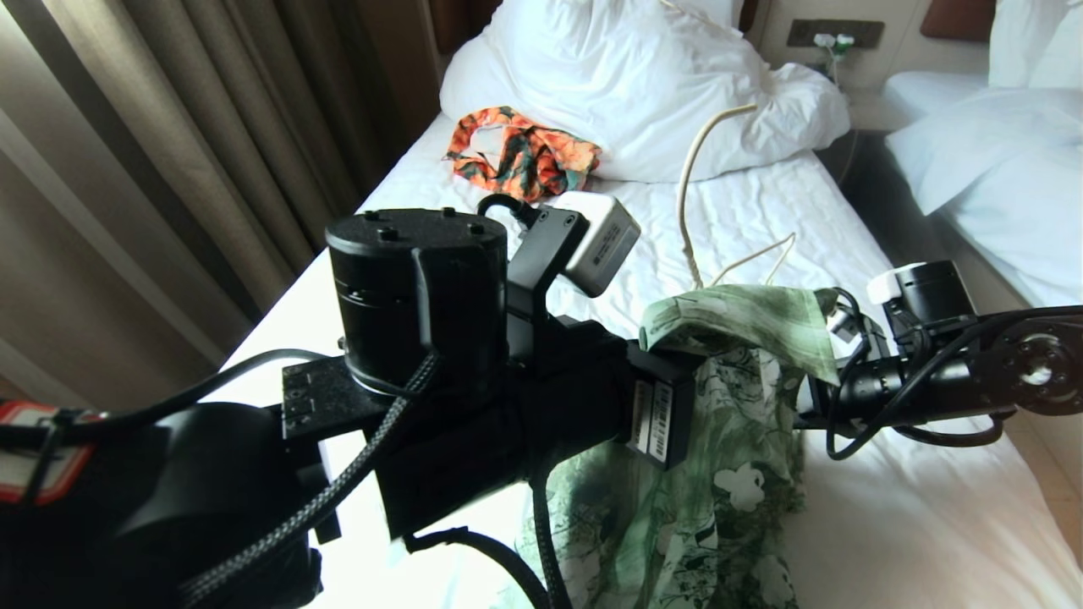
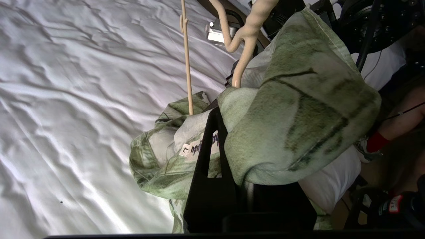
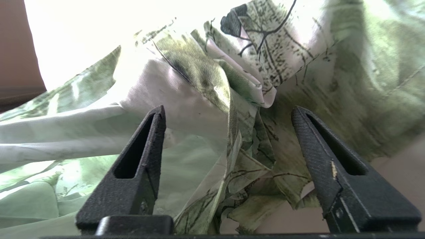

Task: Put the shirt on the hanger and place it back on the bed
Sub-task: Hook the other side of the shirt onto the hanger

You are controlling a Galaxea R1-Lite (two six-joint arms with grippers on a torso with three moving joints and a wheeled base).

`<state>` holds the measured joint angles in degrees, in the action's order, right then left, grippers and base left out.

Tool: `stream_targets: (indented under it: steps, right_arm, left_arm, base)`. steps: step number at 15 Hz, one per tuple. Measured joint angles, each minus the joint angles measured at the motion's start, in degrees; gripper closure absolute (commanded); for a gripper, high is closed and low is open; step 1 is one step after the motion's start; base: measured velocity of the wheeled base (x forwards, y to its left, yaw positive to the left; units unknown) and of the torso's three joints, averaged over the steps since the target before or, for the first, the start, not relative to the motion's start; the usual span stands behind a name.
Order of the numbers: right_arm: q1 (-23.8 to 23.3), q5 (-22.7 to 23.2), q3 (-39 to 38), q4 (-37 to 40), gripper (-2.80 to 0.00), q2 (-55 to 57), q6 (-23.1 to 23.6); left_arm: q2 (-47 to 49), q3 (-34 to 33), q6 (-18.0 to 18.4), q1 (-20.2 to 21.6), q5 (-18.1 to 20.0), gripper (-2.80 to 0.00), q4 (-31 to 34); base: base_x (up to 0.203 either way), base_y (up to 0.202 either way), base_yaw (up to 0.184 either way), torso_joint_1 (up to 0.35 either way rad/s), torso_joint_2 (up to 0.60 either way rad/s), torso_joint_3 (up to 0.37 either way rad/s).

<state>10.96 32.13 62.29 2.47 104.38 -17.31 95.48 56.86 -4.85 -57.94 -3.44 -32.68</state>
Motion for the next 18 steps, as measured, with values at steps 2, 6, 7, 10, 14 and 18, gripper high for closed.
stream_targets:
  steps: [2, 6, 7, 10, 14, 18]
  right_arm:
    - [0.6, -0.5, -0.5, 0.1, -2.80, 0.6, 0.0]
    - [2.0, -0.5, -1.1, -0.2, -2.80, 0.8, 0.0]
    - [2.6, -0.6, -1.1, -0.2, -2.80, 0.8, 0.1]
    - [3.9, -2.8, -1.2, -0.2, 0.00, 1.4, 0.5]
    - [4.1, -6.2, -1.0, -0.4, 0.00, 2.6, 0.5]
    - [2.7, -7.2, -0.6, -4.7, 0.00, 3.0, -0.3]
  left_arm:
    - [-0.4, -0.2, 0.0, 0.2, 0.0, 0.00, 0.0]
    - [-0.7, -0.4, 0.0, 0.4, 0.1, 0.00, 0.0]
    - [-0.7, -0.4, 0.0, 0.4, 0.1, 0.00, 0.0]
    - [-0.8, -0.5, 0.0, 0.4, 0.0, 0.00, 0.0]
    - [-0.8, -0.4, 0.0, 0.4, 0.0, 0.00, 0.0]
    - [-1.4, -1.5, -0.5, 0.2, 0.2, 0.00, 0.0]
  base:
    - [0.000, 0.000, 0.000, 0.000, 0.00, 0.000]
    - [0.000, 0.000, 0.000, 0.000, 0.00, 0.000]
    - [0.000, 0.000, 0.000, 0.000, 0.00, 0.000]
    - [0.000, 0.000, 0.000, 0.000, 0.00, 0.000]
    - [0.000, 0.000, 0.000, 0.000, 0.00, 0.000]
    - [0.000, 0.000, 0.000, 0.000, 0.00, 0.000]
